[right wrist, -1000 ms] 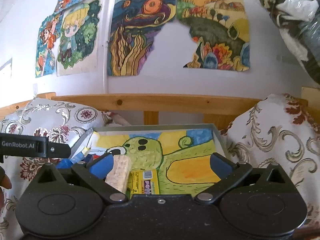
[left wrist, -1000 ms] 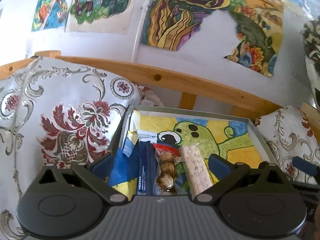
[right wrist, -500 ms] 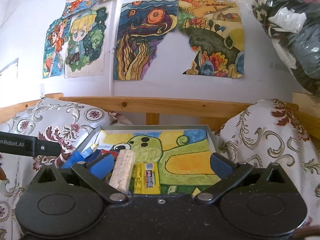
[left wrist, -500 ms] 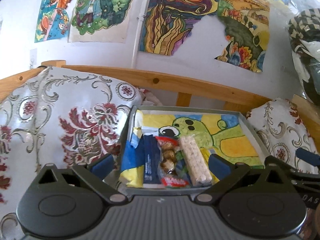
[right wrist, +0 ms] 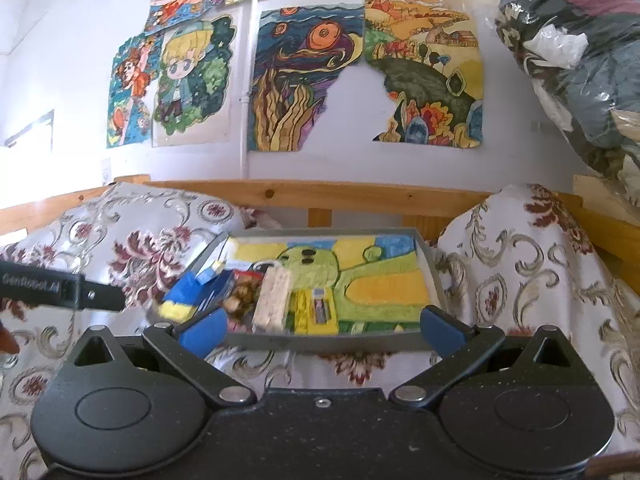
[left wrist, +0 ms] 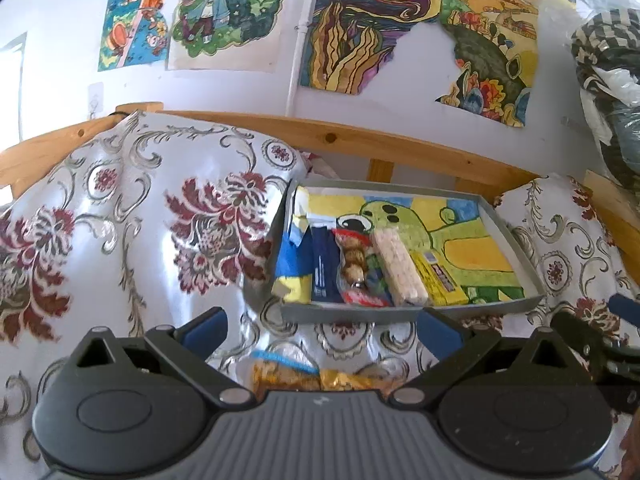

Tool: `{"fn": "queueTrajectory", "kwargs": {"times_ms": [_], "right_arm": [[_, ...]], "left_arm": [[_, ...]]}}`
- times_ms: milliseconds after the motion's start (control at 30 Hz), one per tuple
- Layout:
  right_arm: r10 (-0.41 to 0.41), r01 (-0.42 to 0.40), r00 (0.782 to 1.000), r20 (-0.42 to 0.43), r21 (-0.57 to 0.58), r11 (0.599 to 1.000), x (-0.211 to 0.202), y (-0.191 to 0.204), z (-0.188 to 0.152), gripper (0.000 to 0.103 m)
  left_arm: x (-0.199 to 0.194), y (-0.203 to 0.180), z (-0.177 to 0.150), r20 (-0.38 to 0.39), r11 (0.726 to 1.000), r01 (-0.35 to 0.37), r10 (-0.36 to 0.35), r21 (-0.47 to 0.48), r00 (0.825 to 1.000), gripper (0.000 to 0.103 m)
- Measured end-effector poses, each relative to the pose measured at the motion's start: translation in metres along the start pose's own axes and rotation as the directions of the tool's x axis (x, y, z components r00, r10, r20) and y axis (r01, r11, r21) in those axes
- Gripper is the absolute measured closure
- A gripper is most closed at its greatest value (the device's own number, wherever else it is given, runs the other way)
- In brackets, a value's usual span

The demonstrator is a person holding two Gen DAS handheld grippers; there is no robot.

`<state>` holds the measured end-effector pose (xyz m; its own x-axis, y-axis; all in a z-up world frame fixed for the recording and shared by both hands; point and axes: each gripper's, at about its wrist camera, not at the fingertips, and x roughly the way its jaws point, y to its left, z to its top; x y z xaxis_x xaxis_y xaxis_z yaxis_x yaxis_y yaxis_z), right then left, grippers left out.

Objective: Organize snacks
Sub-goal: 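Lift both tools back from the tray toward the remaining snacks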

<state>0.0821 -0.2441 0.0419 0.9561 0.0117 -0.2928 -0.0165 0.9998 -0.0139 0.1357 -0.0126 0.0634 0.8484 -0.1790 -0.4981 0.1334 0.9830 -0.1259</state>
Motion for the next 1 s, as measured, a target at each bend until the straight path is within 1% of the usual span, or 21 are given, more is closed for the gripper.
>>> {"fn": "queueTrajectory", "kwargs": {"times_ms": [167, 267, 367, 500, 667, 1000], "right_arm": [[0.018, -0.019, 0.998, -0.053, -0.011, 1.000, -0.020, 0.007, -0.016, 0.001], [0.033, -0.034, 0.995, -0.092, -0.006, 0.999, -0.030, 0.011, -0.026, 0.001], [0.043, -0.045, 0.990, -0.135, -0.012, 0.999, -0.039, 0.016, -0.037, 0.001], [0.066, -0.069, 0.977, -0.201, -0.006, 0.998, -0.048, 0.023, -0.050, 0.001], [0.079, -0.084, 0.970, -0.231, -0.009, 0.996, -0.049, 0.028, -0.057, 0.001], [0.061, -0.054, 0.949, -0.309, 0.032, 0.998, -0.036, 0.019, -0.067, 0.001]], "left_arm": [[-0.010, 0.001, -0.016, -0.011, 1.000, -0.009, 0.009, 0.004, 1.000, 0.001], [-0.012, 0.005, -0.029, -0.042, 1.000, -0.005, 0.005, -0.014, 0.999, 0.001], [-0.014, 0.008, -0.042, -0.072, 1.000, -0.006, 0.005, -0.019, 0.997, 0.001], [-0.017, 0.013, -0.058, -0.108, 0.999, -0.014, 0.011, -0.030, 0.994, 0.001], [-0.018, 0.016, -0.072, -0.147, 0.999, -0.014, 0.007, -0.042, 0.989, 0.001], [-0.017, 0.006, -0.087, -0.199, 1.000, -0.014, 0.013, -0.005, 0.980, 0.001]]}}
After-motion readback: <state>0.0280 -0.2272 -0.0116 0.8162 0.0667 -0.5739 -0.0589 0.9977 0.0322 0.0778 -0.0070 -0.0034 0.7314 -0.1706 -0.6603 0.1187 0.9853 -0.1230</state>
